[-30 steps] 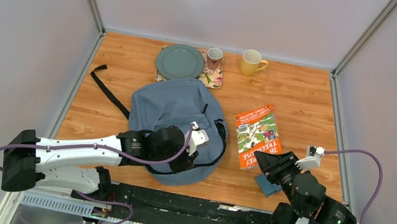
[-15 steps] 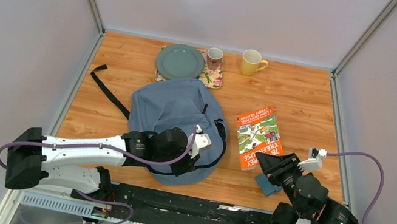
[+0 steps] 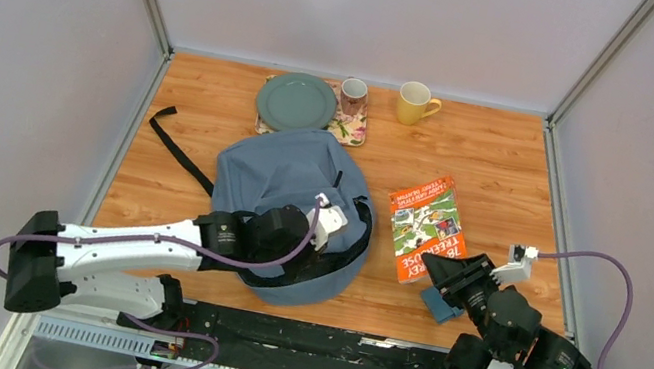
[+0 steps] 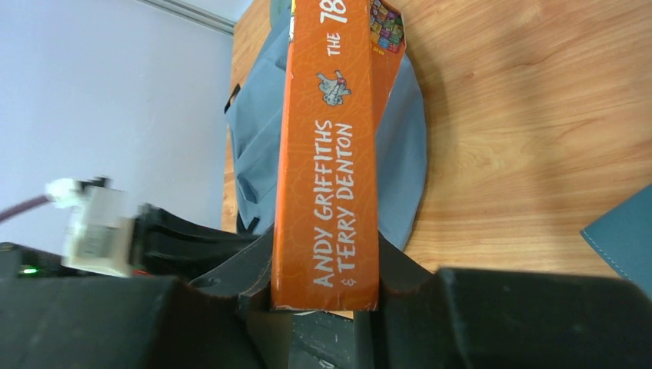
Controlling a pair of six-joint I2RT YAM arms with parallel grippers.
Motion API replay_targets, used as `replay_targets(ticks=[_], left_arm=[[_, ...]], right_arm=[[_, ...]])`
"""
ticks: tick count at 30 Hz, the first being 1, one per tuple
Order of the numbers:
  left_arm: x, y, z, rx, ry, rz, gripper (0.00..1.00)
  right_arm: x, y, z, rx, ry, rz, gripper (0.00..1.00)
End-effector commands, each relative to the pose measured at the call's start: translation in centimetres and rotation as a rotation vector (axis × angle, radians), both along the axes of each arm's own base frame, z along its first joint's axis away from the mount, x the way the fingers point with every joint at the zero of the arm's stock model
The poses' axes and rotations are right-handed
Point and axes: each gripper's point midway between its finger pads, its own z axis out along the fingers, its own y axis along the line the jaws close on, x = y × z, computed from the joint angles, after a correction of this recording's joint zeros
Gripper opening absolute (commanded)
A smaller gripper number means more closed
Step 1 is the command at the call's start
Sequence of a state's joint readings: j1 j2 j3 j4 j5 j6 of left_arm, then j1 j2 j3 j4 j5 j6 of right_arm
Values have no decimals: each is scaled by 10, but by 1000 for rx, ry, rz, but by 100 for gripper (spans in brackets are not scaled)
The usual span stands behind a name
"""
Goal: Pack the student bag
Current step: Place the book in the student bag.
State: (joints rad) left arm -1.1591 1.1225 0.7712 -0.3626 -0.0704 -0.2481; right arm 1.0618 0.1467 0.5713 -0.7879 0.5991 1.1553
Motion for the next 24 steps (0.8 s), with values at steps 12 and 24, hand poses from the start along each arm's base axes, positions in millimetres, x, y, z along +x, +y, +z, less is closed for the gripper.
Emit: replay_targets(ticks=[12,24], left_arm=[[59,12,191,-379,-394,266,0],[61,14,209,-445,-447,274,0]], right_arm=[[-20,48,31,252,64,188,0],[-47,101,14,424,216,414,0]])
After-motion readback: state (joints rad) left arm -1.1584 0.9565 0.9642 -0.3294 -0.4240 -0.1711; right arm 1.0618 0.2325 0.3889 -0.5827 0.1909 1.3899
